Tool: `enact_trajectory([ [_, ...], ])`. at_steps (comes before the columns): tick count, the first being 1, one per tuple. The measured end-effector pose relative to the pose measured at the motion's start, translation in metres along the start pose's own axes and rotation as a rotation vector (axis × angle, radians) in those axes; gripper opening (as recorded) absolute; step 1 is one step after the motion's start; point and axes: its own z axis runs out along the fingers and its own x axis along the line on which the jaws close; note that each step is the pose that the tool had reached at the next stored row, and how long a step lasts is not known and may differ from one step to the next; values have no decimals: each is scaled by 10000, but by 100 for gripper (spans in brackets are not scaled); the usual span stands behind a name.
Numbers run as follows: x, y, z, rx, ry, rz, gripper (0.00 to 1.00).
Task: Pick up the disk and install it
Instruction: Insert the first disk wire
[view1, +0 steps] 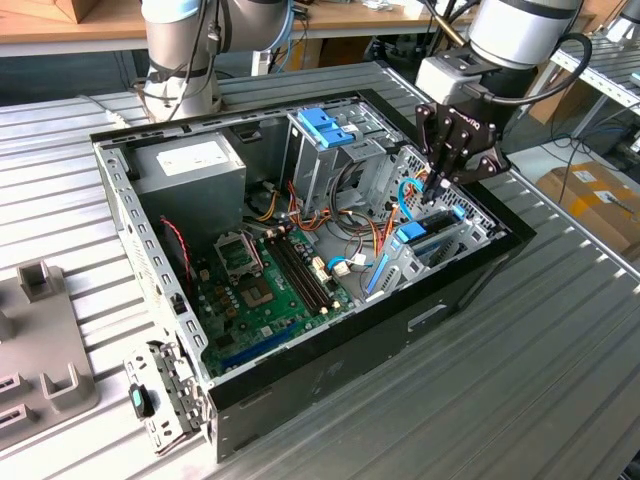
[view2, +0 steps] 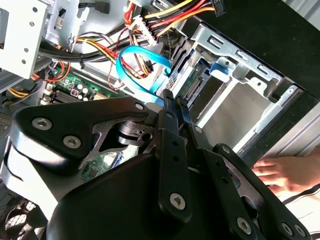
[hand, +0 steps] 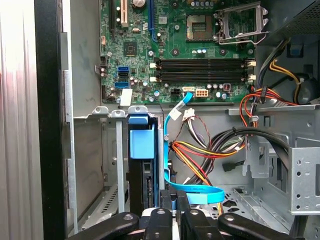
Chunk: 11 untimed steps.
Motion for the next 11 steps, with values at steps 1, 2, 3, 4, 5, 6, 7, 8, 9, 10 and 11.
enact_trajectory([
  [1, 5, 0, 1, 25, 0, -11, 16],
  [2, 10, 0, 3, 46, -2, -22, 16],
  [3, 28, 1, 6, 103, -2, -44, 16],
  [4, 45, 1, 8, 133, -4, -54, 16],
  [5, 60, 1, 9, 152, -4, -58, 16],
  [6, 83, 1, 10, 173, -4, -62, 16],
  [7, 96, 2, 11, 183, -4, -62, 16],
  [8, 114, 6, 17, 200, -6, -62, 16],
  [9, 136, 13, 25, 236, -11, -65, 16],
  [10, 152, 26, 31, 271, -16, -68, 16],
  [11, 160, 37, 33, 291, -19, -70, 16],
])
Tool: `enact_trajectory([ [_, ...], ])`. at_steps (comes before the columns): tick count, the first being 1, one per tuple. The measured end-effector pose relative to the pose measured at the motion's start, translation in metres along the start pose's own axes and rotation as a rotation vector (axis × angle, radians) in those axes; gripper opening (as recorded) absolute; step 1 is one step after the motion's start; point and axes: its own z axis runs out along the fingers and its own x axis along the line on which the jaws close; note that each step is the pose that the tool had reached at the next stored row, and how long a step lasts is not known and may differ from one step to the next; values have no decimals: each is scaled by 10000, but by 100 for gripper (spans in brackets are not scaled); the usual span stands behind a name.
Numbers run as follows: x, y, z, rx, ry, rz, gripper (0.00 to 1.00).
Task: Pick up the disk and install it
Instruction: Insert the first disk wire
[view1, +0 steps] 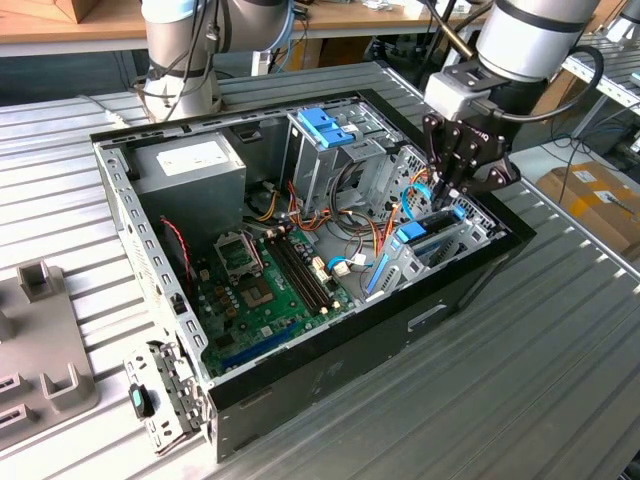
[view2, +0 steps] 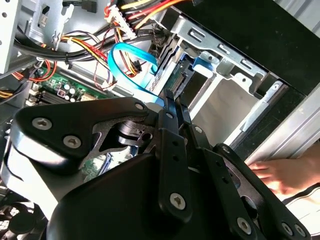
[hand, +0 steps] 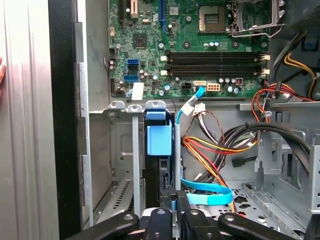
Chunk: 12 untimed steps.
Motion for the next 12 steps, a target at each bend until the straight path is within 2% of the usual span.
enact_trajectory([
  [12, 1, 13, 0, 4, 0, 0, 16],
])
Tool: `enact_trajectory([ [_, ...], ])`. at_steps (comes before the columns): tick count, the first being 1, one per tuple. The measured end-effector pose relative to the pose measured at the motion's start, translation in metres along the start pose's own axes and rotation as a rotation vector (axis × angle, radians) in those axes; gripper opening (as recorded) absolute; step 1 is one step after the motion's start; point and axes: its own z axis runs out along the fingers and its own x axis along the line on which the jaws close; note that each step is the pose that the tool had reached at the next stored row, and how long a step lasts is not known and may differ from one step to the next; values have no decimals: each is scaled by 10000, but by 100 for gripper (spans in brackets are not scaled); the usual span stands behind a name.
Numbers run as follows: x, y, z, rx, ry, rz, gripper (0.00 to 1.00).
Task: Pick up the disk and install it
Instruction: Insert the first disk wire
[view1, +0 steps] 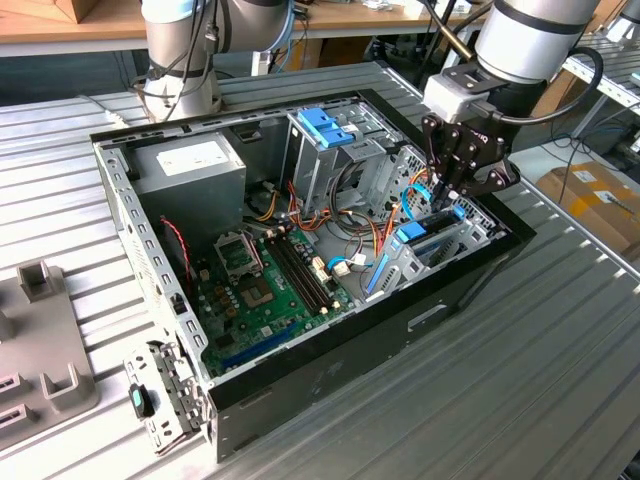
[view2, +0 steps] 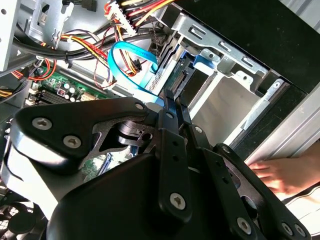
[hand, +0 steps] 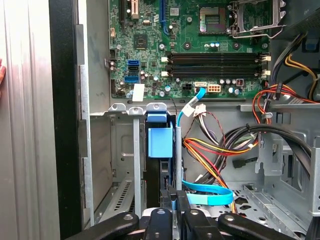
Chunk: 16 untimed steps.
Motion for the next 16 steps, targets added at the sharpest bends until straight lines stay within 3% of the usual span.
enact_trajectory([
  [3, 1, 9, 4, 19, 2, 1, 16],
  [4, 2, 11, 10, 57, 0, 2, 16],
  [5, 5, 17, 20, 146, -1, 5, 16],
  [6, 8, 21, 24, 173, 0, 5, 16],
  [16, 17, 74, 51, 224, -3, 3, 16],
])
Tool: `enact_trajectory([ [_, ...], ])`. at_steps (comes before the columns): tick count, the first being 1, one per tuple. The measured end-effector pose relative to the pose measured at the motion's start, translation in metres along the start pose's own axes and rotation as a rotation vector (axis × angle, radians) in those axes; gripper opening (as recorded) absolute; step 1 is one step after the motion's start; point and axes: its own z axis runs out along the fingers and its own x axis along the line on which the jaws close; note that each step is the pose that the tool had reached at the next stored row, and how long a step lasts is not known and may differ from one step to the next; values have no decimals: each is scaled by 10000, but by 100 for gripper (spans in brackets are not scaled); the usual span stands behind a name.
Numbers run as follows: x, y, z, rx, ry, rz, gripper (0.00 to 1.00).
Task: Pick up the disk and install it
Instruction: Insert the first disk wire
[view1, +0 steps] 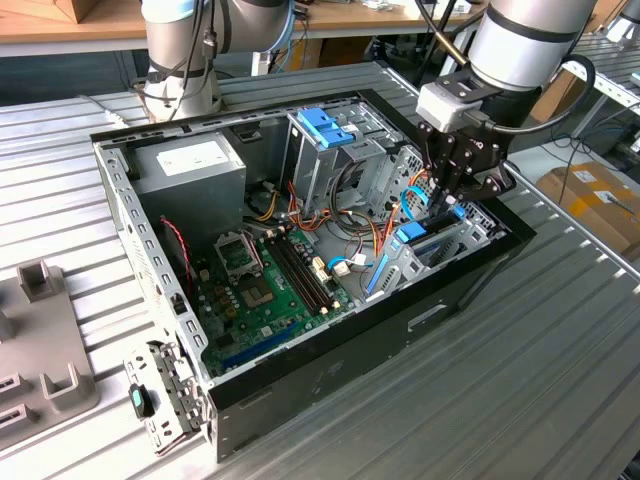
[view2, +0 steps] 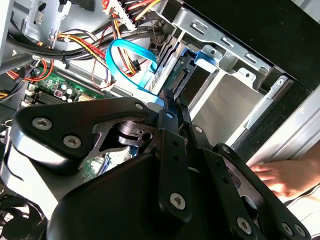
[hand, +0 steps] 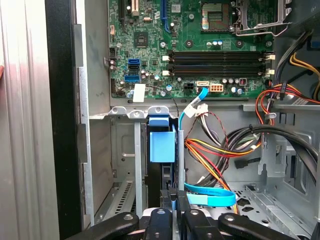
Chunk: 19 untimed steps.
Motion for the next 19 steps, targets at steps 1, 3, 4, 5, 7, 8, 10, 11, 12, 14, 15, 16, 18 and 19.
enact_trajectory([
  [1, 0, 1, 6, 4, -1, -4, 16],
  [3, 0, 2, 17, 24, -2, -54, 16],
  [4, 0, 4, 21, 34, -4, -84, 16],
  [5, -1, 6, 24, 40, -6, -94, 16],
  [7, -1, 8, 32, 52, -8, -124, 16],
  [8, -1, 9, 32, 52, -9, -133, 16],
  [10, -1, 9, 33, 53, -10, -144, 16],
  [11, -1, 9, 33, 53, -12, -154, 16],
  [12, -1, 9, 33, 53, -12, -155, 16],
  [14, -1, 9, 33, 53, -12, -155, 16],
  [15, -1, 9, 33, 53, -12, -155, 16],
  [16, -1, 9, 33, 54, -12, -158, 16],
  [18, -1, 9, 33, 53, -12, -163, 16],
  [19, -1, 9, 33, 53, -13, -164, 16],
])
